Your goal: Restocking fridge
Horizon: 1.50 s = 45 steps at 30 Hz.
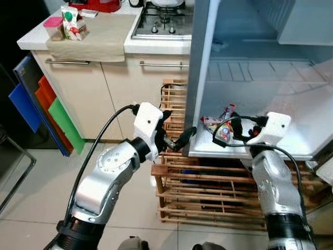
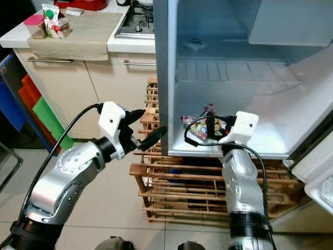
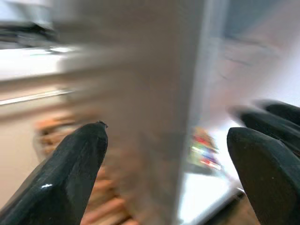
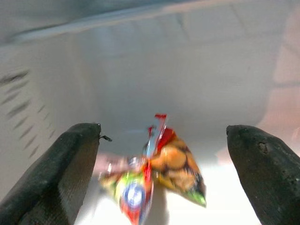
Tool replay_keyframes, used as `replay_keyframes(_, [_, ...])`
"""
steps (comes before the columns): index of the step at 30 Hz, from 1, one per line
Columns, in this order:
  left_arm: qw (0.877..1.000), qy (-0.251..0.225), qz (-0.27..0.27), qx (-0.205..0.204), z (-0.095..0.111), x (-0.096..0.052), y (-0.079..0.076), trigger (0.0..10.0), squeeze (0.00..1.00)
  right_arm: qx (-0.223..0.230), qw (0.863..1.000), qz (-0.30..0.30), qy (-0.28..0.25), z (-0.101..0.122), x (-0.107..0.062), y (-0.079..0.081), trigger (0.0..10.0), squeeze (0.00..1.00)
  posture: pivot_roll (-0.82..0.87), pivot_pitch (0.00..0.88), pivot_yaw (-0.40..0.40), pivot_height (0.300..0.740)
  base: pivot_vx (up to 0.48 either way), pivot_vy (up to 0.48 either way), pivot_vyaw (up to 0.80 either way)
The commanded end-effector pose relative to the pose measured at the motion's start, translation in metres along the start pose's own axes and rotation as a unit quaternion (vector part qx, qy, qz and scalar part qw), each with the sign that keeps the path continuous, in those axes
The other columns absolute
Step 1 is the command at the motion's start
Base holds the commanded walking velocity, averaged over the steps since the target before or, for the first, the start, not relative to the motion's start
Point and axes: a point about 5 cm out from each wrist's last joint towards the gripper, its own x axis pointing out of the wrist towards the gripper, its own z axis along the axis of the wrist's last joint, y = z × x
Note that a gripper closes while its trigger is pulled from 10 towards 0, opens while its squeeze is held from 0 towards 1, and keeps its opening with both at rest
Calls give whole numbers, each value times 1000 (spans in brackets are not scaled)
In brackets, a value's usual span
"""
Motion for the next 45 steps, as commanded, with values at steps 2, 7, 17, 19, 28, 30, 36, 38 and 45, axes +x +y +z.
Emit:
replay_keyframes(2, [997, 0, 83, -3, -6, -14, 19, 10000, 0, -42, 999, -8, -6, 2, -19, 0, 10000, 0, -36, 0, 10, 740, 0, 0, 0])
replay_keyframes(7, [976, -28, 218, -1, -7, -36, 41, 10000, 0, -46, 996, -71, 3, -7, -30, -19, 10000, 0, -37, 0, 16, 740, 0, 0, 0])
replay_keyframes(17, [980, -10, 194, 44, -34, -17, 39, 10000, 0, -54, 994, -85, -34, -4, -12, -22, 10000, 0, -63, 0, 26, 740, 0, 0, 0])
replay_keyframes(19, [982, -8, 186, 29, -36, -16, 36, 10000, 0, -57, 994, -77, -44, -1, -10, -18, 10000, 0, -84, 0, 44, 740, 0, 0, 0])
replay_keyframes(28, [983, -33, 178, 10, -30, -6, 32, 10000, 0, -60, 996, -58, -38, -3, -3, -14, 10000, 0, -72, 0, 31, 740, -226, 0, 0])
replay_keyframes(30, [983, -40, 177, 13, -25, -5, 33, 10000, 0, -59, 996, -53, -34, -4, 0, -12, 10000, 0, -69, 0, 26, 740, -283, 0, 0])
replay_keyframes(36, [982, -49, 182, 10, -22, -3, 35, 10000, 0, -54, 997, -56, -26, -5, 6, -16, 10000, 0, -66, 0, 13, 740, -279, 0, 0])
replay_keyframes(38, [982, -50, 182, 9, -22, -3, 34, 10000, 0, -54, 997, -57, -26, -5, 7, -16, 10000, 0, -66, 0, 13, 740, -277, 0, 0])
replay_keyframes(45, [984, -48, 171, 9, -24, 3, 29, 10000, 0, -56, 997, -42, -21, -6, 8, -14, 10000, 0, -77, 0, 15, 740, -281, 0, 0])
